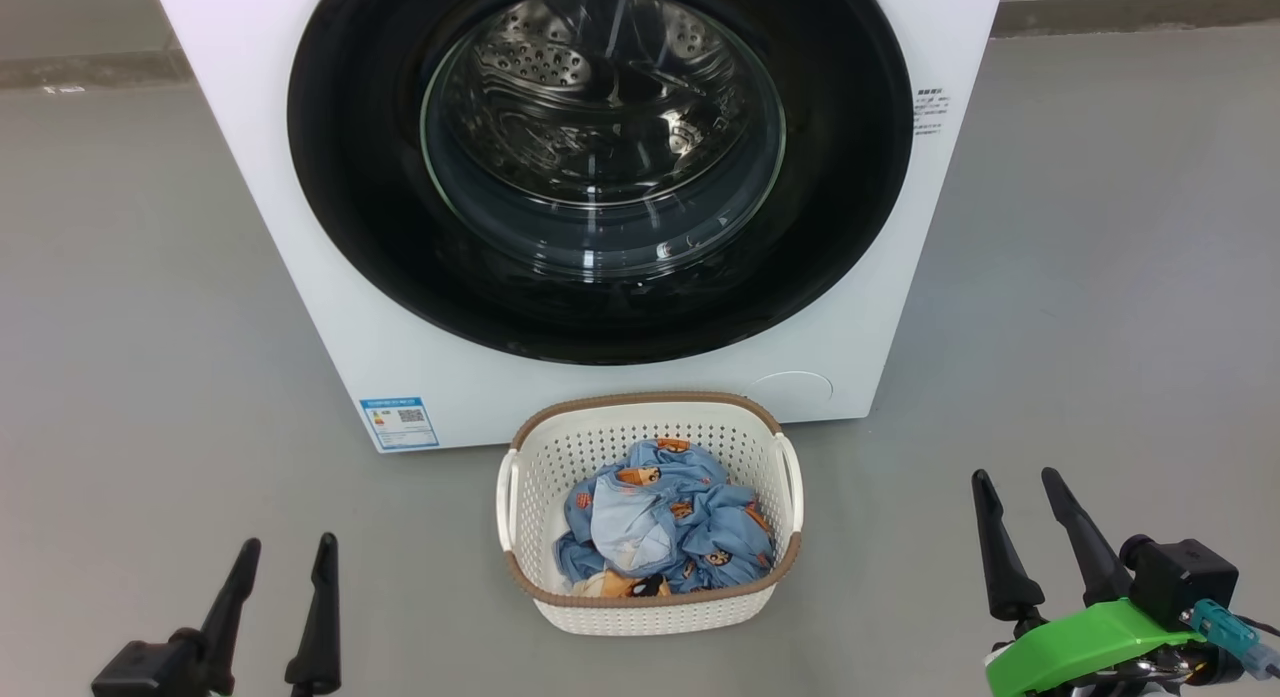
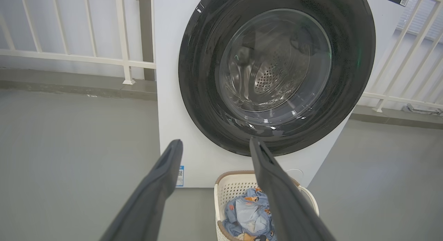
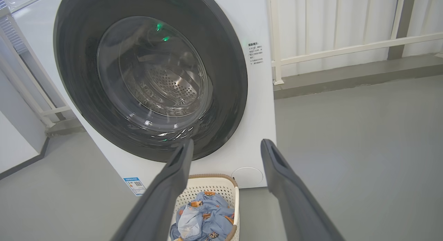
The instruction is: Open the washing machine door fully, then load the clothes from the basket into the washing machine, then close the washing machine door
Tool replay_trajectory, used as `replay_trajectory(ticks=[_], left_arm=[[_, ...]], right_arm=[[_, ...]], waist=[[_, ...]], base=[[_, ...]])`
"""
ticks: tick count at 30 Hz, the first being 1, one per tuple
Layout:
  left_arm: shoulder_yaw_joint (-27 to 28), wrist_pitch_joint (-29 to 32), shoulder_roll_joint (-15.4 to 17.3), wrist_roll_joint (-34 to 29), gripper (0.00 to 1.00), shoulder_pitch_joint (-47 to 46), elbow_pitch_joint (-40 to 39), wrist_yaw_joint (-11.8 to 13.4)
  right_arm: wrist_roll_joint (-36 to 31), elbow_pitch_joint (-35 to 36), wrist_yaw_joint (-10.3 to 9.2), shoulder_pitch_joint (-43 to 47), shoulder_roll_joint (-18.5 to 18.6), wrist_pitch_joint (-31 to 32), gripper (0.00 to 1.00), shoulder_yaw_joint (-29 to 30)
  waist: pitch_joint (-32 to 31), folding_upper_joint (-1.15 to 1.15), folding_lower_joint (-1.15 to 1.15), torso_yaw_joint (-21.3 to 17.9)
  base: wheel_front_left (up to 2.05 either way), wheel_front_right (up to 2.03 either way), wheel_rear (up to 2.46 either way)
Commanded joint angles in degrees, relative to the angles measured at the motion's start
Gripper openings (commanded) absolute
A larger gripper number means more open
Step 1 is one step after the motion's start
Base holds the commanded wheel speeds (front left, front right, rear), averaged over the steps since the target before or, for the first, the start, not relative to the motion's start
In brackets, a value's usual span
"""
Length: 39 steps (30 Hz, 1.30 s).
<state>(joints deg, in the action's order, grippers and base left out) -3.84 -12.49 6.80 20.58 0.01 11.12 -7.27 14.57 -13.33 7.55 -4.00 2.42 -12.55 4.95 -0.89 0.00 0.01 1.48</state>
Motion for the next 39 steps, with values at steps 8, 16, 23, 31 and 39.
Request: replay_trajectory(ticks=[8, 16, 23, 31, 39], left_arm=[[1.99, -2.18, 1.52, -6.55, 1.0, -0.78, -1.99, -0.22], [2.88, -2.51, 1.12, -7.97, 1.0, -0.77, -1.23, -0.22], [4.29, -2.51, 0.24, -8.12, 1.0, -0.92, -0.06, -0.03], [5.34, -2.51, -0.42, -8.52, 1.0, -1.09, 1.36, 0.34], [5.98, -2.51, -0.75, -9.08, 1.0, -1.42, 2.2, 0.86]], right_arm=[[-6.38, 1.1, -0.06, -3.02, 0.51, -2.12, 1.0, -0.8], [-7.51, 0.35, -0.06, -3.24, 0.48, -2.45, 1.0, -0.32], [-6.51, -0.71, -0.06, -3.35, 0.47, -2.45, 1.0, 1.17], [-6.26, -1.64, -0.06, -3.44, 0.46, -2.14, 1.0, 1.78], [-6.15, -1.88, -0.06, -3.91, 0.46, -2.08, 1.0, 1.73]], waist=[[-0.03, 0.0, 0.0, 0.16], [0.12, 0.0, -0.01, 0.14], [0.36, 0.0, -0.01, 0.2], [0.43, 0.0, -0.01, 0.24], [0.37, 0.0, -0.01, 0.38]], base=[[0.0, 0.0, 0.0], [0.0, 0.0, 0.0], [0.0, 0.0, 0.0], [0.0, 0.0, 0.0], [0.0, 0.0, 0.0]])
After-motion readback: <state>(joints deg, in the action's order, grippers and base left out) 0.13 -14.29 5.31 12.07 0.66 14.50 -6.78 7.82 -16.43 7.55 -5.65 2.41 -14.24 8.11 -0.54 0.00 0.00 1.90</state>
